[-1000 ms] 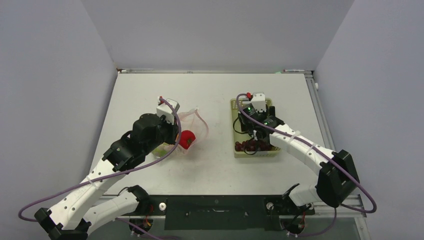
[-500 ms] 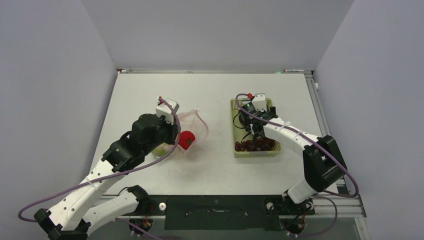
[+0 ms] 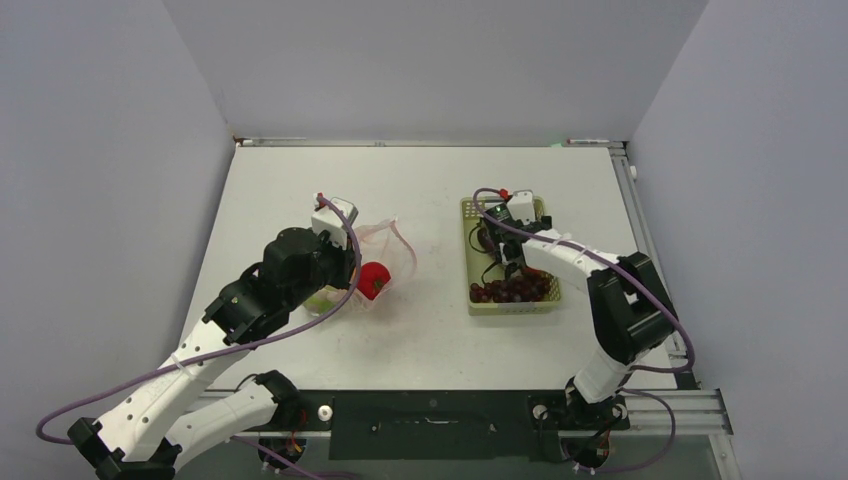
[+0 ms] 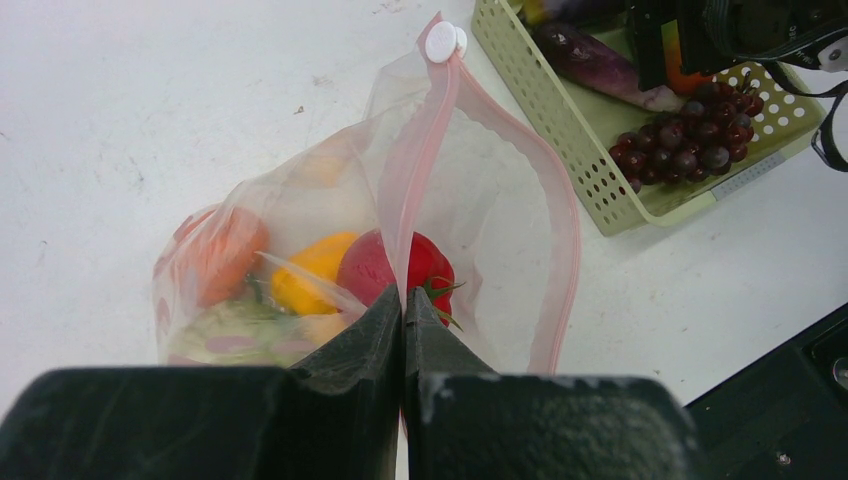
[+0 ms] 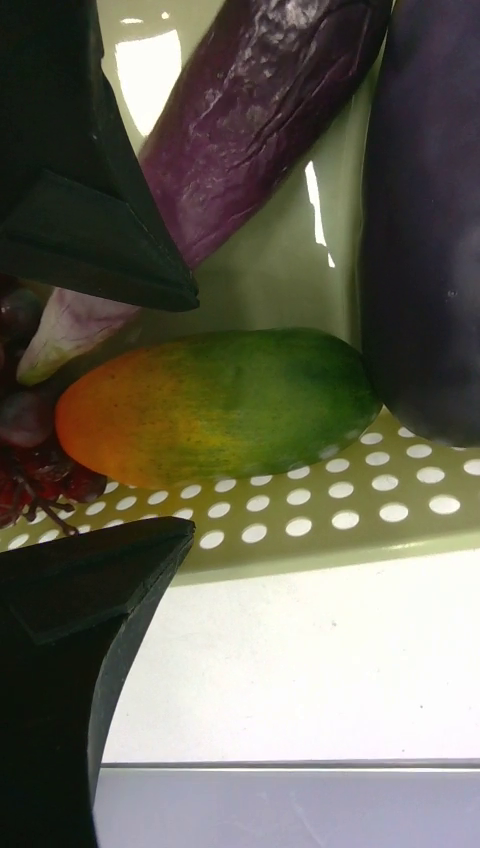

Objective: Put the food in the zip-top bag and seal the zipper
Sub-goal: Pick up the fake fruit from the bin.

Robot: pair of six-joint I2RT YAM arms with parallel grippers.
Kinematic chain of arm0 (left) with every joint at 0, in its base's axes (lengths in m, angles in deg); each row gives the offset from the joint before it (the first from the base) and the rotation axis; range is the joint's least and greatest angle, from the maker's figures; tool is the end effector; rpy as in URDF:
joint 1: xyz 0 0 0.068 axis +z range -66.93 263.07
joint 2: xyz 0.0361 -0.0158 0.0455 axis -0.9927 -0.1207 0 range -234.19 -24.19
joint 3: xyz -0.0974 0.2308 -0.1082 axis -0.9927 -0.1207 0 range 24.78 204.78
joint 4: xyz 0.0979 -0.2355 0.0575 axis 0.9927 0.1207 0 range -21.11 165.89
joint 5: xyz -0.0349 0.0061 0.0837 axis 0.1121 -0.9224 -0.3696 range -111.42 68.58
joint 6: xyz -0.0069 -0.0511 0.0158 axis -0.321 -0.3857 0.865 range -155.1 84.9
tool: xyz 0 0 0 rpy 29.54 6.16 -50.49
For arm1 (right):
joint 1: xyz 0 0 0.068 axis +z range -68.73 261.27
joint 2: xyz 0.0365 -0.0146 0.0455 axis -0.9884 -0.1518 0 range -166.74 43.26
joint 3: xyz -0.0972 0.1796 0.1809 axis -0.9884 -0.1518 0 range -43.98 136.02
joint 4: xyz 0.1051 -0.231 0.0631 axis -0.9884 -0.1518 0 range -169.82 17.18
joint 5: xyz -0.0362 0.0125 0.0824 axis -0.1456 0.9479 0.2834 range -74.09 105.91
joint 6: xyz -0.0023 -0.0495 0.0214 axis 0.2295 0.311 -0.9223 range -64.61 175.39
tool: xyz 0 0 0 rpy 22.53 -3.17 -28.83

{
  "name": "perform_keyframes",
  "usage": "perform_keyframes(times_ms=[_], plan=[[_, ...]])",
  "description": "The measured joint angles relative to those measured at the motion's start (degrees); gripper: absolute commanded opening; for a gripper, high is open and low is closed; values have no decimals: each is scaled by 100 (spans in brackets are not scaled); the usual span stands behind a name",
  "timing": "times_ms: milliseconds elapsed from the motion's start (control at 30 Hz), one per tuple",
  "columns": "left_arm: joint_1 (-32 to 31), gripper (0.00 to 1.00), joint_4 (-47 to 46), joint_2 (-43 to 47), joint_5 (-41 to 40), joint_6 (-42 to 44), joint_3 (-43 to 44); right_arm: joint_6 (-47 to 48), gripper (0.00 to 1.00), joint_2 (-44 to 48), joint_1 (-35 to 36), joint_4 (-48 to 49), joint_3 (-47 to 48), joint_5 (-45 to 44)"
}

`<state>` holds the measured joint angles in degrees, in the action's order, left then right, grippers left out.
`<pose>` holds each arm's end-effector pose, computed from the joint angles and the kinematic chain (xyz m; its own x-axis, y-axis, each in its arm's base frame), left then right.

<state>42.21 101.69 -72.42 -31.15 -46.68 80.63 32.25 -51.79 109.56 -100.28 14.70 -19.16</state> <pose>0.1383 -0.1117 0.3560 -0.4214 0.1029 -0.9010 0.4537 0.8842 -0.1112 0.2928 0.1343 0.1869 -0.7915 -0.0608 -0.6081 0.1590 0.9403 -0.3009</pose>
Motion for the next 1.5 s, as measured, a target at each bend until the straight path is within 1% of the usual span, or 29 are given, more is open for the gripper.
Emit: perform_keyframes(times_ms=[133,200,400,500,600,767,900,1100,1367,1500], plan=[[0,0,0,0,0,0,0,4,73,-201,-15,94,0,7],[0,0,0,0,0,0,0,7,70,-275,-15,109,0,9],[0,0,0,0,2,0,0,33,55,-352,-15,103,0,-11],[0,0,0,0,2,0,0,50,44,-352,-15,101,0,-15],[0,0,2,0,15,0,0,50,37,-352,-15,103,2,-15],[0,0,0,2,17,0,0,39,34,-192,-13,39,2,0],[0,0,0,4,17,0,0,42,32,214,-7,26,2,39],[0,0,0,4,17,0,0,55,32,732,151,42,44,-2],[0,0,0,4,17,0,0,157,32,1320,876,85,201,-125],[0,0,0,4,17,0,0,186,32,1609,1147,125,391,87]])
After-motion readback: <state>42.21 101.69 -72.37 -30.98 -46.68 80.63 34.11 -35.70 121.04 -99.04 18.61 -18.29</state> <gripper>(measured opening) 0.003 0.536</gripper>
